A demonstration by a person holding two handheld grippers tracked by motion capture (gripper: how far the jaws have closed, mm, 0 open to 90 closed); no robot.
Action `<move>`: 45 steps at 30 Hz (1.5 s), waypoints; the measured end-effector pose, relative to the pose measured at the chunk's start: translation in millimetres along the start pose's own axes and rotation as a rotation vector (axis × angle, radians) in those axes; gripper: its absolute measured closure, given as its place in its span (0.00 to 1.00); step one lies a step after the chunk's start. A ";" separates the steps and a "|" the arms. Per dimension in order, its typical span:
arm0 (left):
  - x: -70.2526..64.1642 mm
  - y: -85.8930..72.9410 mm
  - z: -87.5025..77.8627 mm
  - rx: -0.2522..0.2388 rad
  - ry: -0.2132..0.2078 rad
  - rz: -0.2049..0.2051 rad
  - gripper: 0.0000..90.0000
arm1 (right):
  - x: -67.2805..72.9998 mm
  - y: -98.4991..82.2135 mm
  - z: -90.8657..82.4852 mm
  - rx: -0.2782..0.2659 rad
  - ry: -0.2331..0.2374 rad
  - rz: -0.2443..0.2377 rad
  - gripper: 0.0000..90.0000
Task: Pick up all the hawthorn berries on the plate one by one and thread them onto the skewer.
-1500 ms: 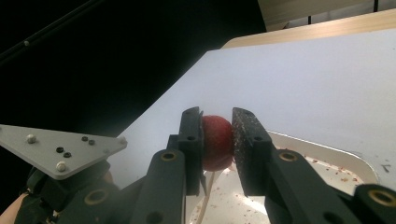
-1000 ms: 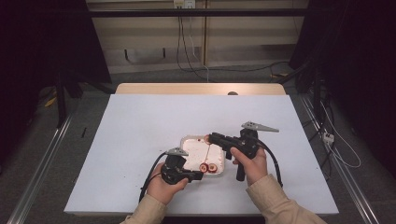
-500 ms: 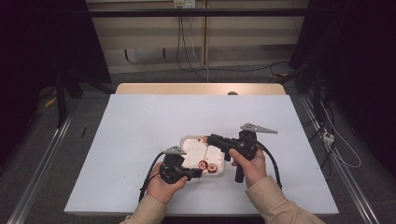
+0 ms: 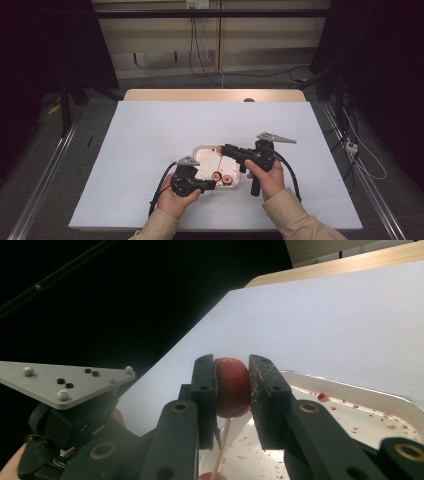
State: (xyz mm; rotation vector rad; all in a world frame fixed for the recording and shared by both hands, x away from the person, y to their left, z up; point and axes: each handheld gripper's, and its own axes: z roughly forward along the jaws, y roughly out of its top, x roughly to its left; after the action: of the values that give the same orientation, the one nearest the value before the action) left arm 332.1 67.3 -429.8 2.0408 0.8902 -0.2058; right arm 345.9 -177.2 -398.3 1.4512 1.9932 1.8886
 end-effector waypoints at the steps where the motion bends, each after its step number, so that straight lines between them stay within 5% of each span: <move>1: 0.0 -0.2 0.2 -0.002 0.001 -0.001 1.00 | 0.1 0.2 0.0 0.000 0.004 0.002 0.82; 4: 1.3 -0.7 -0.1 -0.008 -0.003 -0.007 1.00 | 0.3 0.0 0.7 -0.001 -0.008 0.004 0.64; 11: -1.2 -0.8 1.2 -0.007 0.014 0.002 1.00 | 3.1 -5.7 5.9 0.037 -0.008 -0.037 0.82; 34: -1.7 0.7 -4.1 -0.081 -0.003 -0.017 1.00 | 5.2 -9.2 1.3 -0.058 -0.008 -0.019 0.83; 45: 0.1 1.3 -4.9 -0.090 0.000 -0.018 1.00 | 7.9 -14.9 7.4 -0.006 -0.002 -0.023 0.83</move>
State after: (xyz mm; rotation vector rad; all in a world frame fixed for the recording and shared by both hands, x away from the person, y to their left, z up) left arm 332.1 70.6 -426.1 1.9498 0.9017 -0.1725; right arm 337.2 -164.1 -407.8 1.4225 1.9932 1.8814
